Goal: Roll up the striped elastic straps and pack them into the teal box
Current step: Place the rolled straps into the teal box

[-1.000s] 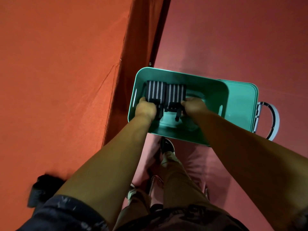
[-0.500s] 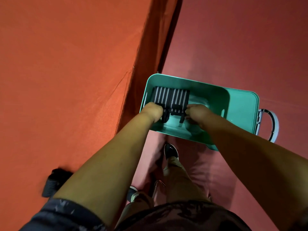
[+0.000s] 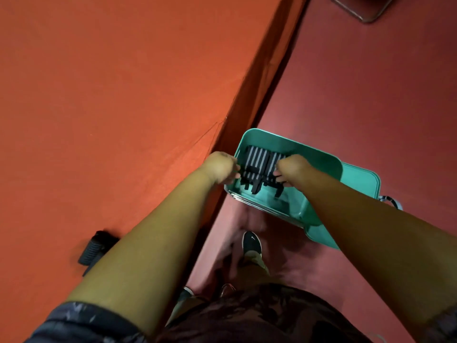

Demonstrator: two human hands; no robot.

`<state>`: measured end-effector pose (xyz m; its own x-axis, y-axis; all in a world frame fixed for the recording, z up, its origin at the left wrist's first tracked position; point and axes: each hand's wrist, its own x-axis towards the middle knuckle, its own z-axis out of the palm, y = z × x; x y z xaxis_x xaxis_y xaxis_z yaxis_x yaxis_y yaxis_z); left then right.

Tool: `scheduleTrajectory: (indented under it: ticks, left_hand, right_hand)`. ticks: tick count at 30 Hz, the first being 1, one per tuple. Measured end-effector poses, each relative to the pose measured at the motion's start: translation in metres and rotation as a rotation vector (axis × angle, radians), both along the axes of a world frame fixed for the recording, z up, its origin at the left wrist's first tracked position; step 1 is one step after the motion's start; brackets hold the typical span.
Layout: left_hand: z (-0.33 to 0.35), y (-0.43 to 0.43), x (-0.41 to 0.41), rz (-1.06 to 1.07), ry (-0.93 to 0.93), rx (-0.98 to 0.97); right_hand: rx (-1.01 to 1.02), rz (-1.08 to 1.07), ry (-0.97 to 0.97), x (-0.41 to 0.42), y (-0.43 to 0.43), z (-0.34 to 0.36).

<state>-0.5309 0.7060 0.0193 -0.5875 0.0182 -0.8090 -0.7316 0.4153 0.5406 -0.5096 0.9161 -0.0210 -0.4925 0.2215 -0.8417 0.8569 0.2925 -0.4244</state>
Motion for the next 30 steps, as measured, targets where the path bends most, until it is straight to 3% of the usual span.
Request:
scheduleTrajectory:
  ticks: [9, 19, 25, 30]
  left_hand:
    - [0.070, -0.145, 0.041, 0.343, 0.153, 0.027]
    - [0.066, -0.306, 0.189, 0.815, 0.182, -0.116]
    - [0.050, -0.357, 0.249, 0.848, 0.152, -0.202]
    - [0.022, -0.374, 0.266, 0.495, 0.188, -0.468]
  right_hand:
    - [-0.210, 0.312, 0.115, -0.044, -0.140, 0.056]
    - [-0.282, 0.747, 0.024, 0.020, -0.339, 0.050]
    - [-0.278, 0.870, -0.006, 0.072, -0.407, 0.043]
    - [-0.224, 0.864, -0.050, 0.106, -0.430, 0.021]
